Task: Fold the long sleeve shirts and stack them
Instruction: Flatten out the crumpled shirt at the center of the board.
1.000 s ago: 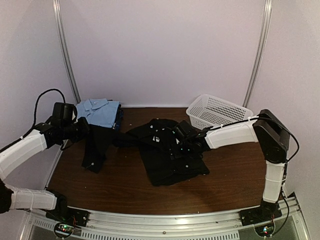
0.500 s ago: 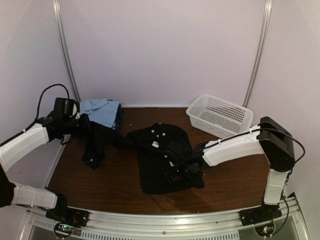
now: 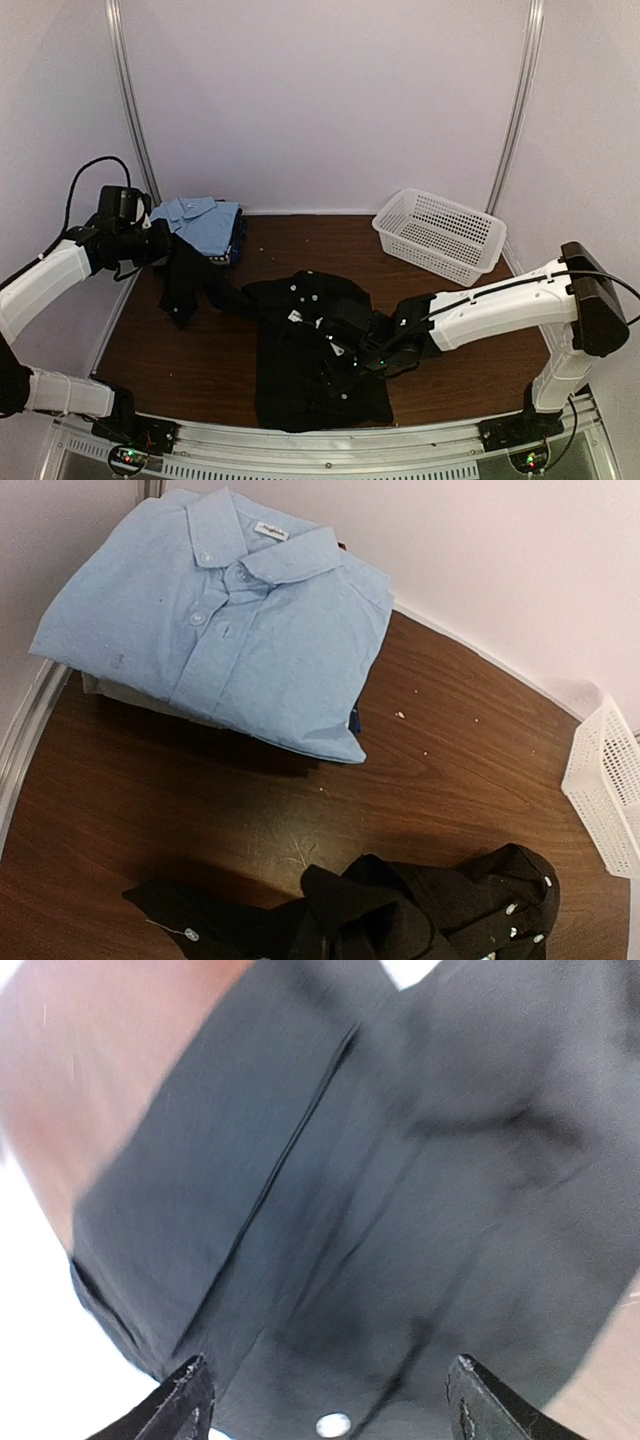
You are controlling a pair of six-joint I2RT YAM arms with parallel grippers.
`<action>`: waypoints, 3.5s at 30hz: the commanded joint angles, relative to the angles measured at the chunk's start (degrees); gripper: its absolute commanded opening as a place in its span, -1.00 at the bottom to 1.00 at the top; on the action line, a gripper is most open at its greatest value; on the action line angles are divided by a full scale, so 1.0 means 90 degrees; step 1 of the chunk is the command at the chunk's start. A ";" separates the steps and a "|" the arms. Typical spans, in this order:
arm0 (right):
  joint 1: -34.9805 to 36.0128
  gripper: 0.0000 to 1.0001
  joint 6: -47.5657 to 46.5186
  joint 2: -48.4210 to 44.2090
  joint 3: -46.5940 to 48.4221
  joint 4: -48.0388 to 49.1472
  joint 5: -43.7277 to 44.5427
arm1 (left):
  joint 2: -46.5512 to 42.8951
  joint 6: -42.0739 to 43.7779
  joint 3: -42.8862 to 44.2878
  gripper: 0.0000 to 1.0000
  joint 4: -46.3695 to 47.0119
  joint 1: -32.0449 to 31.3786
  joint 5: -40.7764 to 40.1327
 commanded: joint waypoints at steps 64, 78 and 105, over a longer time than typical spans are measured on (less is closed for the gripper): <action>-0.3588 0.18 -0.1056 0.3944 0.6502 0.0357 0.0141 | -0.0517 0.0401 -0.0582 -1.00 0.0085 0.0064 0.1046; -0.2730 0.24 -0.1471 0.2410 0.4428 0.0635 0.0788 | -0.0206 0.0360 -0.0518 -1.00 0.0262 0.0063 0.1122; -0.3340 -0.10 -0.1199 0.5274 0.6765 0.0291 0.0775 | -0.0015 0.1004 0.0482 -1.00 -0.0410 0.0062 0.1348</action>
